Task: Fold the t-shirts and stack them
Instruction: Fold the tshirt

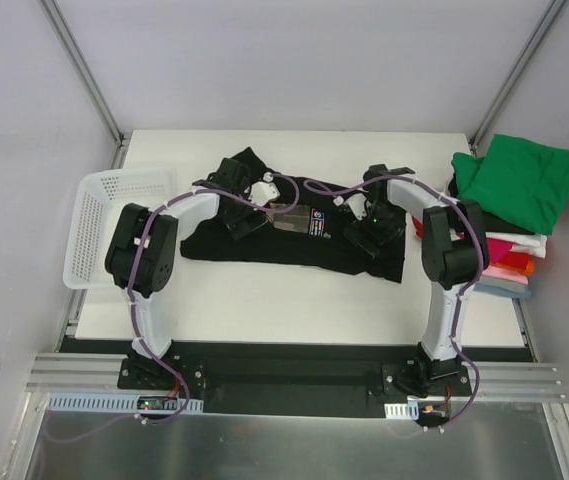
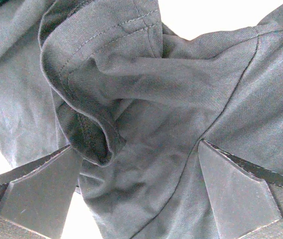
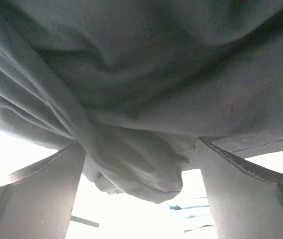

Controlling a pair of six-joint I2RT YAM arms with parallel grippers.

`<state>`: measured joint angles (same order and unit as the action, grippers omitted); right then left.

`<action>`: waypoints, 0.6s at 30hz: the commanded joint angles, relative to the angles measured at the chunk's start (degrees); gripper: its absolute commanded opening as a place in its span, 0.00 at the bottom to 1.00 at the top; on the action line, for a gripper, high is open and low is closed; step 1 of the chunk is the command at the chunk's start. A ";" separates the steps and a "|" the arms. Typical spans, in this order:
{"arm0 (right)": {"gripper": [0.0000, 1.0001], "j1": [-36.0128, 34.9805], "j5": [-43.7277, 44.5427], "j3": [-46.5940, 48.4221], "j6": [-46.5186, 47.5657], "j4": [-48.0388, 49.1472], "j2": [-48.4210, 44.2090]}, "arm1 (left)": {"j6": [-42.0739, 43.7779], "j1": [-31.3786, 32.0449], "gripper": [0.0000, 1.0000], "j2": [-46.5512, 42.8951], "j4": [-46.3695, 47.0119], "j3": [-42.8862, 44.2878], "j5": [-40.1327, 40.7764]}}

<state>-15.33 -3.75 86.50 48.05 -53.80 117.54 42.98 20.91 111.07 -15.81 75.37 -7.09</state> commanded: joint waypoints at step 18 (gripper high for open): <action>0.96 0.22 3.04 -13.20 2.57 2.21 -11.71 | -1.94 -0.34 0.99 -11.49 -5.10 -13.15 -0.29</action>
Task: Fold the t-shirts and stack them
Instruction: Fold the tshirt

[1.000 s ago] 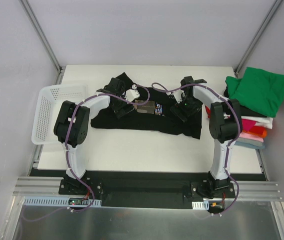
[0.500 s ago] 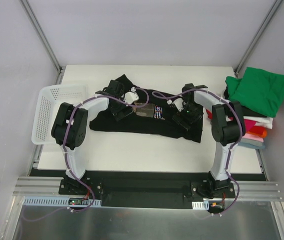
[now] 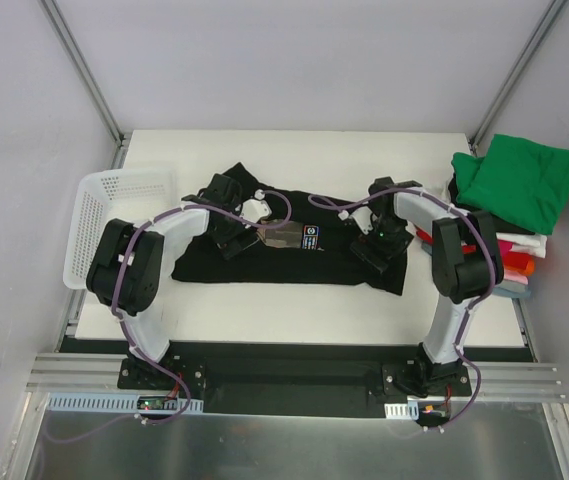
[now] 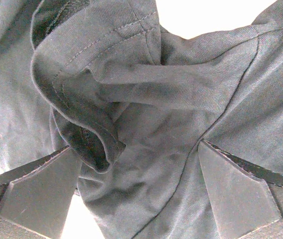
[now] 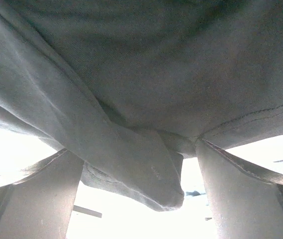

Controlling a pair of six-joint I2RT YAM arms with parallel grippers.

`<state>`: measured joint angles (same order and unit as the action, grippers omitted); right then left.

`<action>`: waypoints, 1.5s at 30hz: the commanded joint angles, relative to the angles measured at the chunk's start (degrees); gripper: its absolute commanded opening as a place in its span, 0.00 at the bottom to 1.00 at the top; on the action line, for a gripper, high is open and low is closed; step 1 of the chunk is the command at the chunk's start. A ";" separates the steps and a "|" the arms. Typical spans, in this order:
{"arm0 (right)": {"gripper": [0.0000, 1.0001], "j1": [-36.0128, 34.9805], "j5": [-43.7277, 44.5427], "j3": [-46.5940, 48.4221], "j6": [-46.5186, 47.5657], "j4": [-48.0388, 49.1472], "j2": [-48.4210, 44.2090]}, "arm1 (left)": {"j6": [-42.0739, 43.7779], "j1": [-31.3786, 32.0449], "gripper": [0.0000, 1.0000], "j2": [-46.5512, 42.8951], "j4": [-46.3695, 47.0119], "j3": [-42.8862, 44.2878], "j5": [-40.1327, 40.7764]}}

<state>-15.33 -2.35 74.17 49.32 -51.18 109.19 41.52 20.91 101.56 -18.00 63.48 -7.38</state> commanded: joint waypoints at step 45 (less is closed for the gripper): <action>0.96 -3.65 17.02 -17.74 3.59 13.56 -9.78 | -0.39 0.45 0.99 -0.92 -2.83 -1.43 1.49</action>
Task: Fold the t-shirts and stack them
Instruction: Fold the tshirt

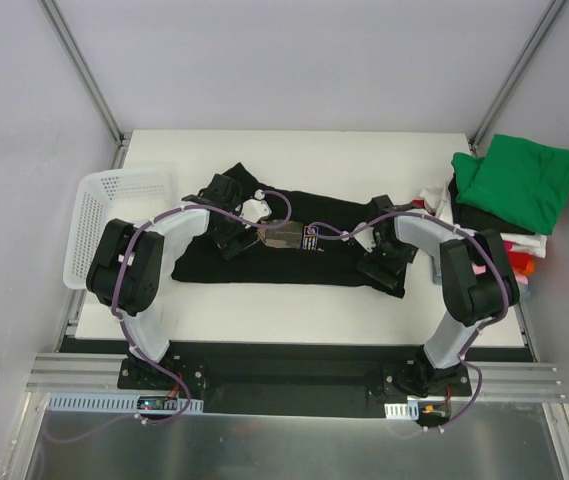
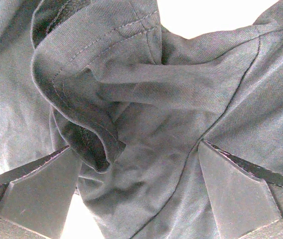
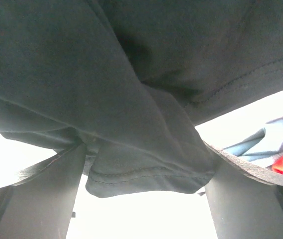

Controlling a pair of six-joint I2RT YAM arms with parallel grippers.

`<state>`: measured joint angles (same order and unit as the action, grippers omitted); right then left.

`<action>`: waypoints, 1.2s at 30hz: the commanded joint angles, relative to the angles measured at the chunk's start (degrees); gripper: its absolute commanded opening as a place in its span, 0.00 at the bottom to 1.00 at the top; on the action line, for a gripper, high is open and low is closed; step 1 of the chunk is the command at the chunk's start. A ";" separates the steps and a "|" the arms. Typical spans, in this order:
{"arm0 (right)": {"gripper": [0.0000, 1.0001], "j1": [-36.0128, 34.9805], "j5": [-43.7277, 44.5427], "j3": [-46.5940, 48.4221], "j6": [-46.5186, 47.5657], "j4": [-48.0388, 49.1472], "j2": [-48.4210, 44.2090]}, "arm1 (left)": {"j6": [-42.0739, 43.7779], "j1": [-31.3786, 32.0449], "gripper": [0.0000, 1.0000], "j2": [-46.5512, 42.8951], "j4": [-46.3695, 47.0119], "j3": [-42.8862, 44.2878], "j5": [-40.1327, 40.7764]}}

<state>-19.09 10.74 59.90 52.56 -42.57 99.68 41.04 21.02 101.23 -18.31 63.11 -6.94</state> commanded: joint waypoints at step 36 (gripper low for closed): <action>0.96 -6.48 5.52 -17.80 -1.67 1.17 -16.00 | -1.66 4.12 0.99 -11.58 -0.85 -14.42 3.34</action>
<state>-25.12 18.96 44.40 52.86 -37.30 85.45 39.75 24.75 90.48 -15.73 50.43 -5.48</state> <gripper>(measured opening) 0.964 0.993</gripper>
